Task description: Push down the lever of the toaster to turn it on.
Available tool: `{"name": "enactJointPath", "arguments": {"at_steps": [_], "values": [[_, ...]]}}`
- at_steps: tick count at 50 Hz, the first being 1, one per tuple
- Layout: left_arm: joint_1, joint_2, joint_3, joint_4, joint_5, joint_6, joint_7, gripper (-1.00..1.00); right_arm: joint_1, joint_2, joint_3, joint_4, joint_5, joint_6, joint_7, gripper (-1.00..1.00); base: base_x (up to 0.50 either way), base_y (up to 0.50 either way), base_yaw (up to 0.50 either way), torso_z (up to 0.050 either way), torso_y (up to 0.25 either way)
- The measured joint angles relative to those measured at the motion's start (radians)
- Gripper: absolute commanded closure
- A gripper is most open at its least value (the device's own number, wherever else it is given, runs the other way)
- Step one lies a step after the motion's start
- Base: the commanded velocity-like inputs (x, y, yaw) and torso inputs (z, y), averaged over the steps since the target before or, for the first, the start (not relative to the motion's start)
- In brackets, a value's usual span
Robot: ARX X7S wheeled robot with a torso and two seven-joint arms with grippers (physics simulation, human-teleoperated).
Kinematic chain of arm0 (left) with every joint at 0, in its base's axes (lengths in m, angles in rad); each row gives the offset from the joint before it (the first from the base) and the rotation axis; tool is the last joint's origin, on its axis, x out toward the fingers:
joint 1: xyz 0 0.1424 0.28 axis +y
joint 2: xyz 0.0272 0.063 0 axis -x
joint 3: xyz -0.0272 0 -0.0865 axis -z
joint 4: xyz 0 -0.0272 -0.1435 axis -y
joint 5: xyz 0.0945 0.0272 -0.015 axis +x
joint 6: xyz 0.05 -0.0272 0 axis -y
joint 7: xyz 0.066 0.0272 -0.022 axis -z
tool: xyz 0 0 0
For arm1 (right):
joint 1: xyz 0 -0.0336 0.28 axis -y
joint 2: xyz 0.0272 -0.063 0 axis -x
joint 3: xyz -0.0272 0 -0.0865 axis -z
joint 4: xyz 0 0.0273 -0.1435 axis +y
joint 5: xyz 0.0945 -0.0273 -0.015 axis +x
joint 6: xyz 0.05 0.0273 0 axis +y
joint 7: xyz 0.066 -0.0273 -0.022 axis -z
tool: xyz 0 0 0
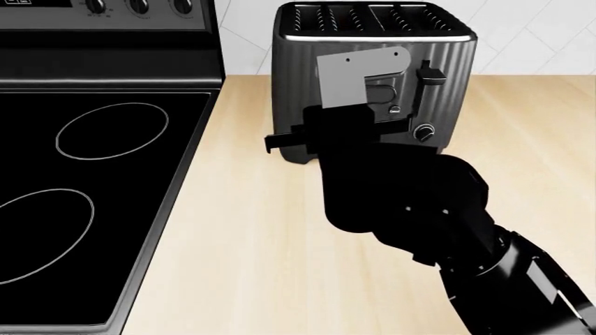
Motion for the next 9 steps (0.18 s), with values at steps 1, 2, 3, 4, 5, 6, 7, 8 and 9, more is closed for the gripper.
{"name": "enactJointPath", "arguments": {"at_steps": [1, 2, 3, 4, 5, 6, 7, 8, 9], "values": [[0.000, 0.000, 0.000, 0.000, 0.000, 0.000, 0.000, -1.00, 0.000, -0.001, 0.000, 0.000, -0.002, -0.001, -0.001, 1.00, 0.00, 0.00, 0.00, 0.000, 0.000], [0.001, -0.001, 0.000, 0.000, 0.000, 0.001, -0.001, -1.00, -0.001, -0.001, -0.001, 0.001, -0.004, -0.002, -0.001, 1.00, 0.00, 0.00, 0.00, -0.010, 0.000], [0.001, -0.001, 0.000, 0.001, 0.000, 0.001, -0.001, -1.00, -0.001, -0.001, -0.001, 0.001, -0.006, -0.003, -0.002, 1.00, 0.00, 0.00, 0.00, 0.000, 0.000], [0.001, -0.001, 0.000, 0.001, 0.000, 0.001, -0.002, -1.00, -0.001, -0.002, -0.001, 0.001, -0.007, -0.003, -0.002, 1.00, 0.01, 0.00, 0.00, 0.000, 0.000], [0.001, -0.002, 0.000, 0.001, 0.000, 0.002, -0.002, -1.00, -0.002, -0.002, -0.002, 0.001, -0.008, -0.004, -0.003, 1.00, 0.00, 0.00, 0.00, 0.000, 0.000], [0.002, -0.002, 0.000, 0.001, 0.000, 0.002, -0.002, -1.00, -0.002, -0.002, -0.002, 0.001, -0.010, -0.005, -0.003, 1.00, 0.00, 0.00, 0.00, 0.000, 0.000], [0.002, -0.002, 0.000, 0.001, 0.000, 0.003, -0.002, -1.00, -0.003, -0.003, -0.002, 0.001, -0.011, -0.006, -0.003, 1.00, 0.00, 0.00, 0.00, 0.000, 0.000], [0.002, -0.002, 0.000, 0.000, 0.000, 0.004, -0.002, -1.00, -0.003, -0.003, -0.002, 0.001, -0.012, -0.006, -0.003, 1.00, 0.00, 0.00, 0.00, 0.000, 0.000], [0.003, -0.002, 0.000, 0.000, 0.000, 0.004, -0.001, -1.00, -0.003, -0.003, -0.003, 0.001, -0.013, -0.007, -0.003, 1.00, 0.01, 0.00, 0.00, 0.000, 0.000]]}}
